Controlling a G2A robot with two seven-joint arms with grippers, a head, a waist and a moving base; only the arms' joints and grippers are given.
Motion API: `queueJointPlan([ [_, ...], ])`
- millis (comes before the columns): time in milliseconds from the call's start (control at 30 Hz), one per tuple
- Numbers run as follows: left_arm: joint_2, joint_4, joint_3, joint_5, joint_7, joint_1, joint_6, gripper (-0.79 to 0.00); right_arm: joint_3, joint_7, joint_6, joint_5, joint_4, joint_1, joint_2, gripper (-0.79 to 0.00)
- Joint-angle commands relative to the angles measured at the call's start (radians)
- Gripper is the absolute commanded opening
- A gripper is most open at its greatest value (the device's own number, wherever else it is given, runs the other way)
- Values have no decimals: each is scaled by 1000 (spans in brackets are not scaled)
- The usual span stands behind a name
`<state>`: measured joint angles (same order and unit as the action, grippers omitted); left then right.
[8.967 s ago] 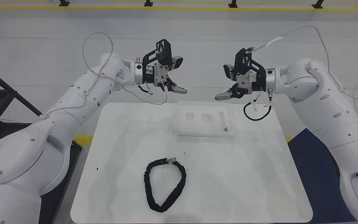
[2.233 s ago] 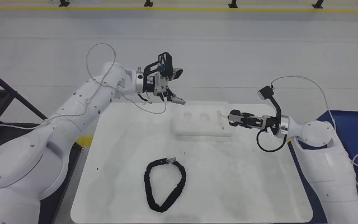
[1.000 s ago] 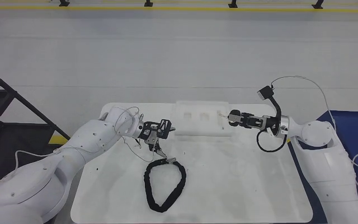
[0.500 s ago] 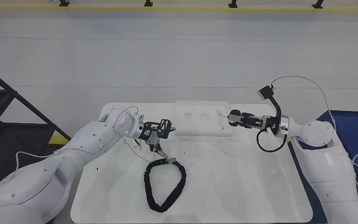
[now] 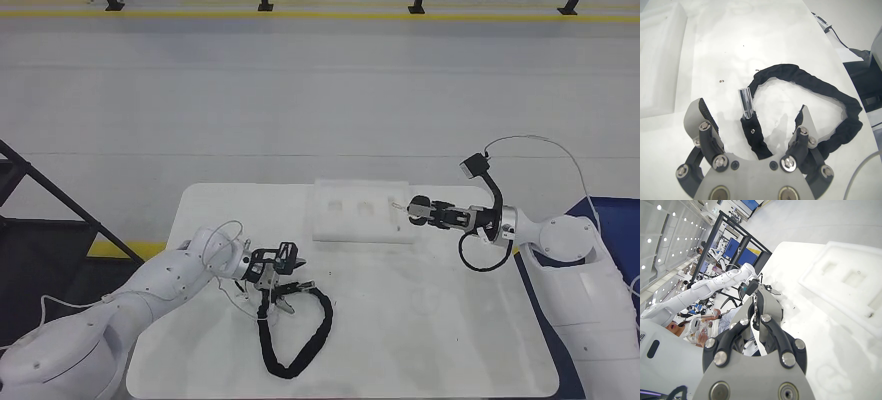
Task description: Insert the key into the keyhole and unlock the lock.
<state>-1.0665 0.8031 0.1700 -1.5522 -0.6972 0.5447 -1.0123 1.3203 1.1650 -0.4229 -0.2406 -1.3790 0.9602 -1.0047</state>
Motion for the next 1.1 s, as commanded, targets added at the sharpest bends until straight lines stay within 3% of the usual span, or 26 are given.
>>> queueJointPlan([
  [0,-7,-9,0,-11,3,4,0,0,0,0,0,0,0,0,0,-785],
  [367,-52,-84,0,-57,-29,12,0,0,0,0,0,0,0,0,0,-785],
  [400,-56,-93,0,-53,-35,11,0,-95,0,0,0,0,0,0,0,-785],
  [467,-63,-110,0,-58,-39,9,0,-369,0,0,0,0,0,0,0,-785],
  [533,-70,-121,0,-68,-42,8,0,-539,0,0,0,0,0,0,0,-785],
  [567,-74,-126,0,-74,-44,7,0,-693,0,0,0,0,0,0,0,-785],
  [633,-79,-134,0,-87,-50,7,0,-785,0,0,0,0,0,0,0,-785],
  [1067,-88,-130,7,-157,-129,-15,18,-785,0,0,0,0,0,0,0,-785],
])
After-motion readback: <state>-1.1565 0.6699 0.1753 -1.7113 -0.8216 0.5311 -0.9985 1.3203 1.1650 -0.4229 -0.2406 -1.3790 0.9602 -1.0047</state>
